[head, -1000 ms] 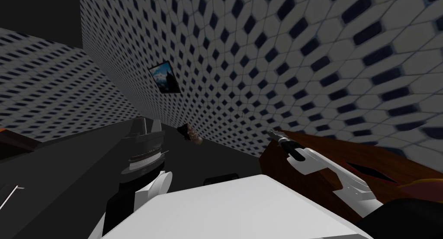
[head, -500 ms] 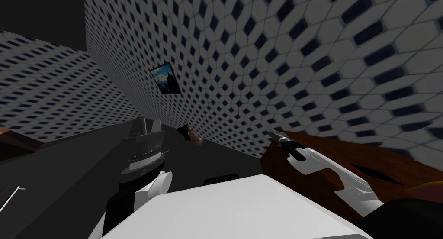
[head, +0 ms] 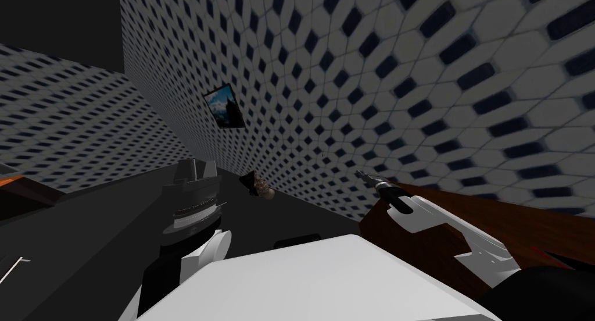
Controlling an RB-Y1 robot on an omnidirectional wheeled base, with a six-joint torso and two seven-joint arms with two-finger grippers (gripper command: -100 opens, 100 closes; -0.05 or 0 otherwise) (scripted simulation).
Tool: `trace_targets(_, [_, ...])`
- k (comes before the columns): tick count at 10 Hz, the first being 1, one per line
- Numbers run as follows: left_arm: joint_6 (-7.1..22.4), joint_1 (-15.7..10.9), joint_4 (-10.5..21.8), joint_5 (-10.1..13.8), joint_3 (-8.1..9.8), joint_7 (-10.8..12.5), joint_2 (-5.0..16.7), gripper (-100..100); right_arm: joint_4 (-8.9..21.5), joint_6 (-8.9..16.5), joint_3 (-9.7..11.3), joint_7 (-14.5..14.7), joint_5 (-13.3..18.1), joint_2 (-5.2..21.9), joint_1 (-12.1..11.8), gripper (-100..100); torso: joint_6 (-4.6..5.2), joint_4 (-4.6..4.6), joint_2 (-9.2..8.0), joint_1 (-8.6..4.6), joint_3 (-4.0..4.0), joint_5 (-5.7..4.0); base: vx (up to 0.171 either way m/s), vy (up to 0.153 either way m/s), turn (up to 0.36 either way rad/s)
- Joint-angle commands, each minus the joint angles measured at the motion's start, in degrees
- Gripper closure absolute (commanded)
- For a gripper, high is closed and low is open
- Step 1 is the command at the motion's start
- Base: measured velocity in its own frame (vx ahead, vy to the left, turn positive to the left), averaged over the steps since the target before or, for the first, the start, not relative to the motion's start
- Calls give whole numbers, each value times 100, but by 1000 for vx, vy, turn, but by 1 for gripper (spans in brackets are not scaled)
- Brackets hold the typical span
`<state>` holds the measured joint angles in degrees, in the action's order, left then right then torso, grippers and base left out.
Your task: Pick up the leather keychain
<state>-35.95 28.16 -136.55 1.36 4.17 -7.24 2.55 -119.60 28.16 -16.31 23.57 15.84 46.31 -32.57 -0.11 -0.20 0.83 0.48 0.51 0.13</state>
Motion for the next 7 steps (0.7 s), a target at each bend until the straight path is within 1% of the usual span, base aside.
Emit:
trace_targets(1, [0,0,0,0,0,0,0,0,-123,152,-46,-7,-73,74,-45,-100,0,0,0,0,0,0,199,100,29])
trace_targets(5, [0,0,0,0,0,0,0,0,-448,506,-141,-13,-236,247,-146,-100,1,3,-14,5,-7,2,180,104,30])
trace_targets(7, [0,0,0,0,0,0,0,0,-577,661,-182,-17,-307,318,-189,-100,1,0,-3,-5,-2,-1,216,105,28])
